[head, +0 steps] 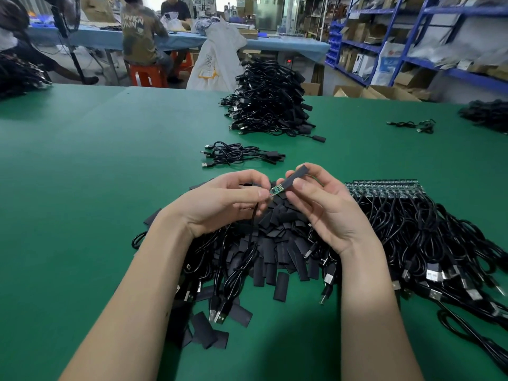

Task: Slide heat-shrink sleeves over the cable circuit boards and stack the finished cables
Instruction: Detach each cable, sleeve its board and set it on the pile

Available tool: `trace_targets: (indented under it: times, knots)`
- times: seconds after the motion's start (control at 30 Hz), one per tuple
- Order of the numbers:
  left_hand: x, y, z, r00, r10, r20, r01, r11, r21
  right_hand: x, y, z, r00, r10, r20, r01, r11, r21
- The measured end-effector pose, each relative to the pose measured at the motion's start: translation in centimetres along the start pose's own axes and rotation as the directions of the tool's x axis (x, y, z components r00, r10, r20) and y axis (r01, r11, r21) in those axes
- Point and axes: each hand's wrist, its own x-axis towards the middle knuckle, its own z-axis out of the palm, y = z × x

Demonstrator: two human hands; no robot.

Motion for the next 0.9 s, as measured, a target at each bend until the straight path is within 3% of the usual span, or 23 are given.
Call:
trace_targets:
  times: [0.17,0.5,0.9]
  knots:
    - [0.4,-0.06,0.14,0.992,-0.06,-0.11,0.062,0.998,0.014,-0.03,-0.01,0.04,1.0,-0.012,0.014,0.012,1.0,-0.001]
    - [0.46,0.11,0.44,0.989,-0.058,-0.136,0.055,0.998,-0.029,0.38,0.66,0.44,1.0,-0.024,0.016,0.025,0.998,-0.056]
    - [0.32,0.26,0.84,0.961,0.133,-0.244,-0.072,0.967,0.246,0.76,0.91,-0.22,0.998,-0.029,-0.052,0.029,1.0,-0.007]
